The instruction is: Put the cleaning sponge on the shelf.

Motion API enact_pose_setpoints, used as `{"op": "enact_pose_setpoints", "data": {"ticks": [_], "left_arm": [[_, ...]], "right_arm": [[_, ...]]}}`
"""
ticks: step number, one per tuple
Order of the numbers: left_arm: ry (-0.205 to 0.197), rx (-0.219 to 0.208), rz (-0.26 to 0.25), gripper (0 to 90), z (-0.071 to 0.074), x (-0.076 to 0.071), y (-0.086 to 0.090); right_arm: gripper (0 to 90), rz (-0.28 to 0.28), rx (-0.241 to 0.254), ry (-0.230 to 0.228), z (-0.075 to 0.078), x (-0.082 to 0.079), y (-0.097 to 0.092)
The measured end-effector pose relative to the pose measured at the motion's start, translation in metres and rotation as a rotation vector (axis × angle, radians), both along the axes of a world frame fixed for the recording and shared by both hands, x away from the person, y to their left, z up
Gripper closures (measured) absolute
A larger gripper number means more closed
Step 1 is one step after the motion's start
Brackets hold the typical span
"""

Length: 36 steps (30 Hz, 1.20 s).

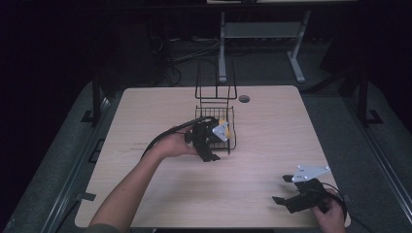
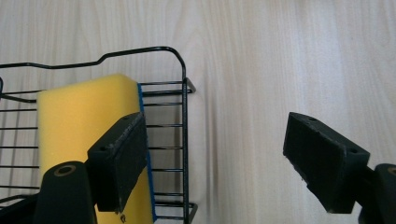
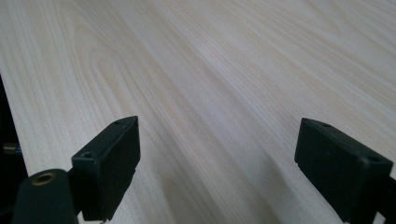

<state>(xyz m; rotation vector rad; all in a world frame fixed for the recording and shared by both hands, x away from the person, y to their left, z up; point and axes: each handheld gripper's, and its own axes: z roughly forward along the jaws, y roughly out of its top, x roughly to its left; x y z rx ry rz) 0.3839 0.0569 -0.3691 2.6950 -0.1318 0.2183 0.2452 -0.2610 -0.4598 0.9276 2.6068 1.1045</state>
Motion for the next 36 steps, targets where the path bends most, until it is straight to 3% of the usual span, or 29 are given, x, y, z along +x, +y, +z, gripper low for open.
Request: {"op": "enact_pose_setpoints", "data": {"ticks": [9, 28, 36], "left_arm": [[-0.007, -0.007, -0.005, 21.2, 0.001, -0.009, 0.004], [0.013, -0.02, 0.031, 21.1, -0.011, -0.023, 0.026], [0.015, -0.006, 0.043, 20.9, -0.012, -0.028, 0.031]], "right_arm": [[13.8, 0.003, -0.009, -0.004, 0.0, 0.001, -0.001], [13.8, 0.006, -0.016, -0.001, -0.001, 0.0, 0.001], [13.8, 0.012, -0.018, -0.001, -0.001, 0.0, 0.003]]}}
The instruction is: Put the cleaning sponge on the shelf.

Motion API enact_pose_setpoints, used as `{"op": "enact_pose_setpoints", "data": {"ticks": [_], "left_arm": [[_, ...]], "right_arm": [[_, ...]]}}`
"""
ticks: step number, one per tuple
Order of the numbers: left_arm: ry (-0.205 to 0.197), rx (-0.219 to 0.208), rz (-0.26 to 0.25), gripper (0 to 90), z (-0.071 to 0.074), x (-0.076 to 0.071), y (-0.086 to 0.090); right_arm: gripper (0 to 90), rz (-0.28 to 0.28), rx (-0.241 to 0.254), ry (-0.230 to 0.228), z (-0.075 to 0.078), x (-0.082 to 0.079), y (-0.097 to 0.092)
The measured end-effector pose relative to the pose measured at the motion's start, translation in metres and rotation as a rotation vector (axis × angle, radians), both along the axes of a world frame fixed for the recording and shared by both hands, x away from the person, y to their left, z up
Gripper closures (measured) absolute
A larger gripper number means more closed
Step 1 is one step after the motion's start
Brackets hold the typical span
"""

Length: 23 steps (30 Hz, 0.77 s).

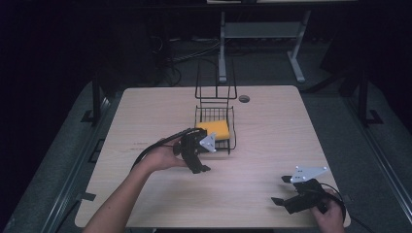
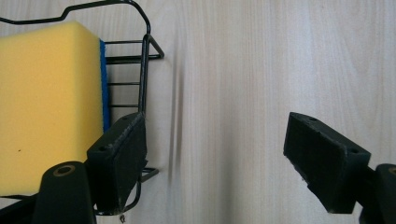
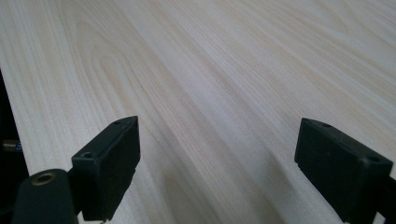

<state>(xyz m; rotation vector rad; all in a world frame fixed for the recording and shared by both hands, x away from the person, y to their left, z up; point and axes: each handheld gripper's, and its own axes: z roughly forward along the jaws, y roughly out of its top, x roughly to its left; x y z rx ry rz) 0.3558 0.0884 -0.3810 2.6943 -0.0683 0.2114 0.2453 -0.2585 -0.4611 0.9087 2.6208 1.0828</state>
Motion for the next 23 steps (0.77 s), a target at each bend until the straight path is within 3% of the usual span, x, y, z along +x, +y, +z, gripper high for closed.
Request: {"op": "enact_pose_setpoints", "data": {"ticks": [12, 23], "left_arm": [[0.006, -0.005, 0.011, 21.1, -0.002, -0.011, 0.007], [0.004, -0.032, 0.06, 20.8, -0.006, -0.034, 0.027]], "right_arm": [[13.9, 0.006, -0.005, -0.002, 0.0, -0.001, 0.001], [13.8, 0.007, 0.002, -0.005, 0.001, -0.005, 0.005]]}}
